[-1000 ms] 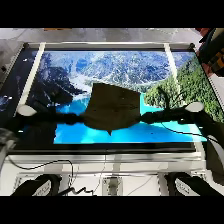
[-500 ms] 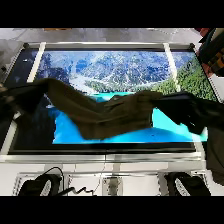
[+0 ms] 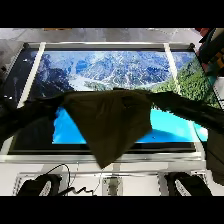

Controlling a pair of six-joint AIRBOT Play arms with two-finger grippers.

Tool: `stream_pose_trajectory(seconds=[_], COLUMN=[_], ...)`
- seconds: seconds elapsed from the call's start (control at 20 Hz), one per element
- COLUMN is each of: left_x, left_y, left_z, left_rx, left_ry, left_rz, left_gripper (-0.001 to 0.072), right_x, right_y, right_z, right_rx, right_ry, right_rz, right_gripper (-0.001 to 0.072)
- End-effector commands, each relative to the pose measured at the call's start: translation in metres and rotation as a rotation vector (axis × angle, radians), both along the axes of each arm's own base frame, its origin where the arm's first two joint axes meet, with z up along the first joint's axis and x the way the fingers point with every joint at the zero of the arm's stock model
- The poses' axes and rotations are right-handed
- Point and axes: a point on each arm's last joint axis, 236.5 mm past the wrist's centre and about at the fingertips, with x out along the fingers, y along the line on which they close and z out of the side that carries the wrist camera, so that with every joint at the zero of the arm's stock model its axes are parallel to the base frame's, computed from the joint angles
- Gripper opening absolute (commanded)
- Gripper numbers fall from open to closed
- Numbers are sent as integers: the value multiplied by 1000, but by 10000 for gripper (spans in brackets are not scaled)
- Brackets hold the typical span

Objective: Fold the clothes and pants, and hang the long-sleeved shirts on hangers.

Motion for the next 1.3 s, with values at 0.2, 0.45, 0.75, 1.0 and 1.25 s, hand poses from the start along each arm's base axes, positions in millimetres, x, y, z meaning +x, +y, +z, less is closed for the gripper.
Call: stream_pose_trajectory(seconds=[0.2,0.45,0.75,1.0,1.25], left_x=[68,-21,-101,-64,-46], left_y=[-22,-66,-89,-107,-111], left_z=[-120,-154,-219,-233,-224], left_rx=[-89,-79,-10,-58,-118], left_ry=[272,600,911,817,768], left_rz=[69,-229,-342,-231,-182], left_gripper=[6,6,7,707,695], right_x=[99,46,-43,3,32], right_y=[-35,-68,-112,-123,-129], right_z=[-160,-216,-263,-259,-259], right_rx=[-99,-356,-689,-707,-695], right_ry=[265,435,677,526,501], right_rz=[-293,-88,170,34,-28], right_gripper=[49,49,50,601,600])
